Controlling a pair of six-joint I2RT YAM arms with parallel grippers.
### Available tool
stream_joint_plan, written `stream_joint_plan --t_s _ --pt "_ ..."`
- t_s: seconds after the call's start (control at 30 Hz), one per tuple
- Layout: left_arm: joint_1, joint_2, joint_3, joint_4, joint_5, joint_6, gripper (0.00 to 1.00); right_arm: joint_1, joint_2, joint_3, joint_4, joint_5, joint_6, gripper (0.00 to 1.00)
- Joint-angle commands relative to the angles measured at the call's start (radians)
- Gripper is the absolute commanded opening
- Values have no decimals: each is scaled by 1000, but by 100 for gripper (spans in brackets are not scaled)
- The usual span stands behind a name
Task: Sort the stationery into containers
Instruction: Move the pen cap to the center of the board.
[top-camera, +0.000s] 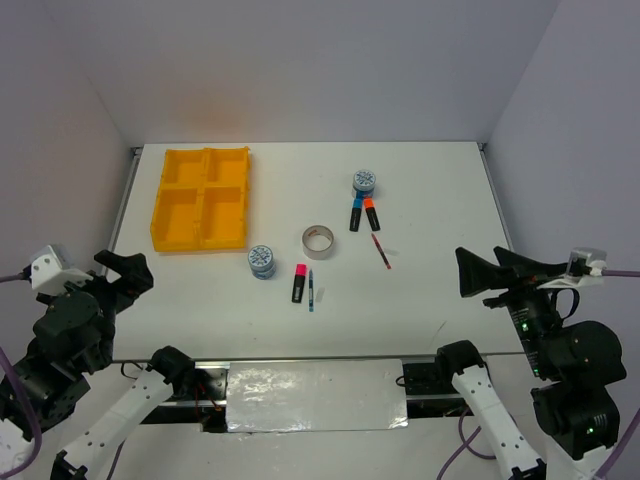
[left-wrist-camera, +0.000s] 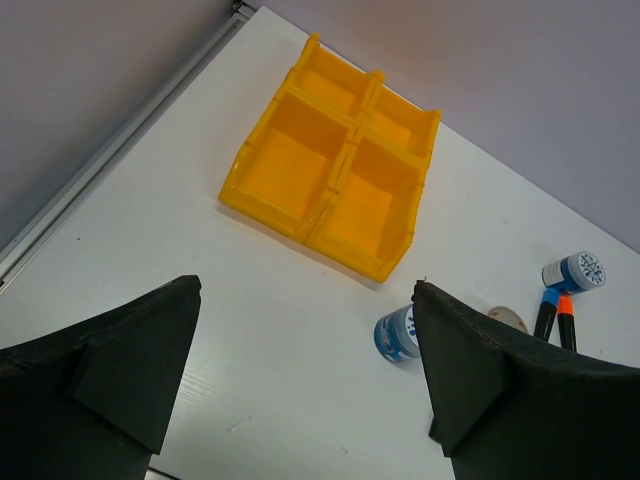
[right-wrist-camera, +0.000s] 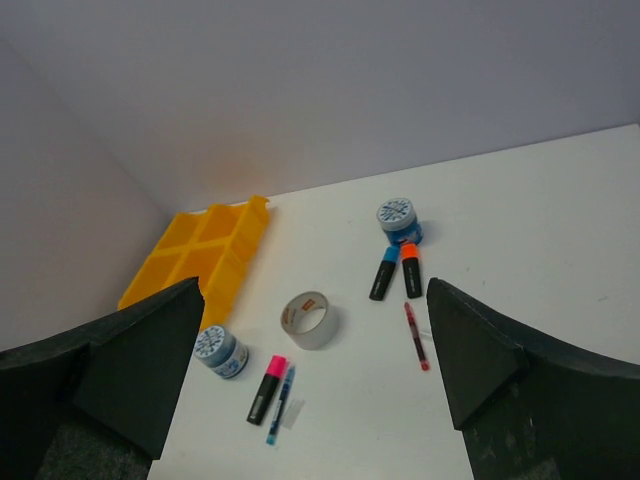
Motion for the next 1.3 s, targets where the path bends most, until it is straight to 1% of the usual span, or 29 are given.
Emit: stream_joint_plan --t_s 0.0,0.03,0.1,0.2,0.23,0.3,0.33,0.37,0.43,0.47,0.5,0.57,0.63,0.67,0.7,0.73,0.77,0.8,0.83,0.87,0.9,0.93,1.0,1.03,1.07,1.1,1.17,1.27 --pt "-4 9 13 42 20 18 99 3 -35 -59 96 -142 43 100" --pt "-4 9 14 47 29 21 99 3 -45 -106 160 -180 52 100" --pt "-4 15 16 71 55 27 99 4 -36 -125 186 -243 79 100" --pt "-4 69 16 91 92 27 99 3 32 -110 126 -238 84 100" --pt "-4 93 11 97 131 24 99 4 50 -96 106 -212 84 100" --pt "-4 193 -12 126 190 18 99 1 107 -82 59 -204 69 100" --pt "-4 236 -26 145 255 1 99 3 121 -80 52 -222 63 100" --pt "-4 320 -39 163 295 -10 99 4 144 -88 52 -239 49 100" --pt "-10 399 -79 238 407 -16 99 1 168 -97 40 -260 38 100" --pt "-19 461 -90 255 414 -28 99 4 196 -97 10 -253 29 100" --pt "-34 482 -110 289 409 -56 99 4 210 -90 -6 -239 26 100" --pt "-110 514 -130 327 373 -74 99 3 246 -88 -53 -152 44 100" --pt "-165 523 -154 372 354 -91 99 4 267 -115 -52 -132 64 100" --pt "-173 525 -156 375 343 -94 99 6 292 -134 -46 -135 110 100" --pt "-176 525 -156 376 337 -97 99 25 305 -187 -28 -139 136 100" --pt "-179 523 -156 370 333 -98 99 55 316 -220 0 -136 159 100" --pt "-179 517 -153 363 316 -94 99 97 340 -250 43 -68 217 100" --pt "-179 509 -151 343 307 -90 99 228 357 -295 55 19 257 100" --pt "-179 493 -150 331 296 -85 99 310 377 -310 70 105 297 100" --pt "-179 482 -142 317 273 -81 99 384 430 -326 109 229 364 100" --pt "-179 471 -138 300 261 -68 99 447 473 -336 123 270 395 100" --pt "-179 448 -132 257 250 -61 99 548 577 -330 132 301 449 100" --pt "-179 425 -109 205 213 -42 99 627 692 -295 153 374 500 100" --pt "-179 396 -102 180 207 -33 99 683 802 -281 166 390 532 100" --pt "-180 379 -98 147 207 -6 99 696 851 -262 204 390 541 100" --pt "-179 338 -99 139 213 13 99 716 935 -254 222 388 555 100" --pt "-179 290 -122 137 234 60 99 730 1006 -234 265 395 570 100" --pt "-177 191 -193 166 236 80 99 759 1132 -182 261 404 600 100"
